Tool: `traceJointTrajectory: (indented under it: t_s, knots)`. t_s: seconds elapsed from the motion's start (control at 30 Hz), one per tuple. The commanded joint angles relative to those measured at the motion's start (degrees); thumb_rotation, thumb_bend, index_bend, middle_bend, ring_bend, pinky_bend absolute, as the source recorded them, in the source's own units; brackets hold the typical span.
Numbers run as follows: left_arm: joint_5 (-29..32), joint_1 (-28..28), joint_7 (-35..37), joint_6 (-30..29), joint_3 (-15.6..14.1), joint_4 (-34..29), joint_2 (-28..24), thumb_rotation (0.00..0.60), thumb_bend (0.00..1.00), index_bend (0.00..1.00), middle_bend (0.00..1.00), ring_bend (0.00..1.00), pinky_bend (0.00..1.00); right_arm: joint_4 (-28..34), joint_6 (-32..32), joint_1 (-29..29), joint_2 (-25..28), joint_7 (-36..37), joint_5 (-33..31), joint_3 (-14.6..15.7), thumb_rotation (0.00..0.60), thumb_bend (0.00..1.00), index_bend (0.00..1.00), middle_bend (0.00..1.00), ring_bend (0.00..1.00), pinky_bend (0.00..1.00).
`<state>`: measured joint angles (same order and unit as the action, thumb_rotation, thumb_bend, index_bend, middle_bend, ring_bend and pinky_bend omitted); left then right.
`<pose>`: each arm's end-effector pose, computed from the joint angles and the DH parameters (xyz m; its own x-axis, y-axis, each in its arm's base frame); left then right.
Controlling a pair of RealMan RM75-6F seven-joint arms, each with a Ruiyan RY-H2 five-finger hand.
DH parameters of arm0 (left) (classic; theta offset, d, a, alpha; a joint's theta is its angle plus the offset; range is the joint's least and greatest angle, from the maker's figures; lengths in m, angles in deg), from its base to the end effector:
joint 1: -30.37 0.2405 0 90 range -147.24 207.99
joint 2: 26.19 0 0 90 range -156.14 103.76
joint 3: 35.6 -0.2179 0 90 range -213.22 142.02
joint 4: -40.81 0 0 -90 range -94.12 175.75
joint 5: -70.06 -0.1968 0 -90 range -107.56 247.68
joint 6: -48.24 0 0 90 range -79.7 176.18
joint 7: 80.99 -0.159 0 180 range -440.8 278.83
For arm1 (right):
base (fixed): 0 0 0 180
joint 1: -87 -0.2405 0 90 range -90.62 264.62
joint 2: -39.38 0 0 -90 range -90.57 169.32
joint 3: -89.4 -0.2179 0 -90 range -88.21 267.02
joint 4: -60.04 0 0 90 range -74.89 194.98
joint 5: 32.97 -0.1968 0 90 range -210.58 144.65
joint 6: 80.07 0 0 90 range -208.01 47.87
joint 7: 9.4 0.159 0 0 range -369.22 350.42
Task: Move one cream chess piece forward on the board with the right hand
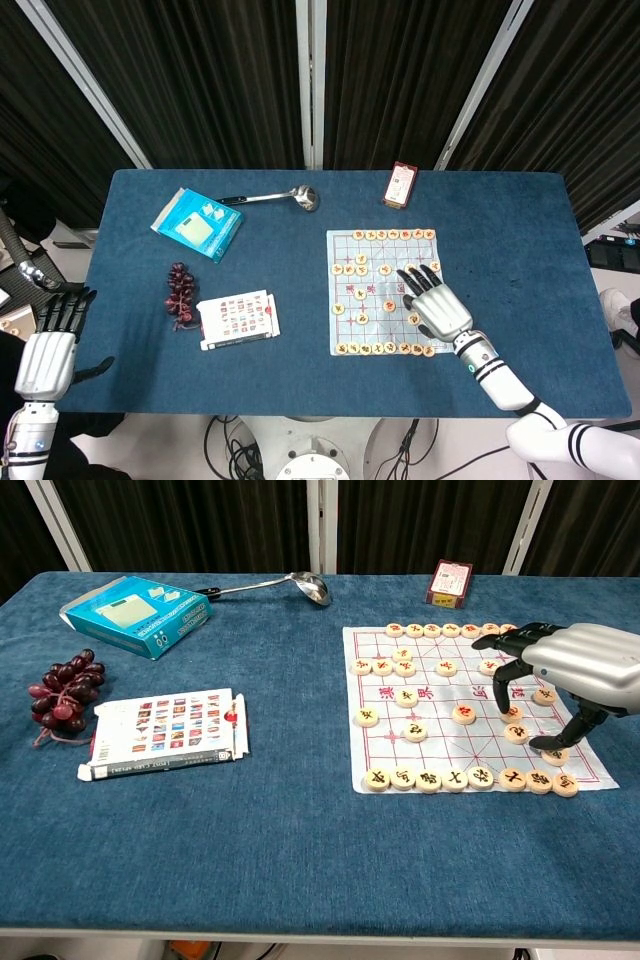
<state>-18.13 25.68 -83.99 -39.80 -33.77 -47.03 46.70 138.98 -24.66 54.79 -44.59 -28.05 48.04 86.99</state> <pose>-0.2638 0.1874 0.1203 0.3770 -0.0269 0.9258 0.9249 -0.0432 -0.3778 -0.1957 -0.2897 0.0007 0.6769 -0.2241 0.7011 -0.7076 -0.4606 0.5359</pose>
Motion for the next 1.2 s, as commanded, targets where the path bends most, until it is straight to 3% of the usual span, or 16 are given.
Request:
traceJointTrajectory:
  t_s: [0.03,0.9,1.2]
  knots:
    - [0.07,0.09,0.0,-0.05,-0.02,0.02,0.03,0.6,0.09,0.03,0.05,0.0,0.03,-0.11,-0.26,-0.1,-0.06,0.09,-0.18,0.08,0.6,0.13,0.46,0.02,0.0,0.0]
    - [0.46,0.48,0.93,-0.02,0.02,0.98,0.25,0.6,0.09,0.03,0.05,0.0,0.03,-0.32,-2.72,-1.39,-0.41,0.41,-2.19,0.3,0.6,0.17,0.51,0.04,0.0,0.0]
    - [0.47,0.42,1.41,0.07,0.11,1.36,0.31,0.6,0.09,0.03,0.05,0.0,0.03,-0.37,-2.87,-1.49,-0.23,0.54,-2.7,0.42,0.6,0.17,0.42,0.04,0.0,0.0]
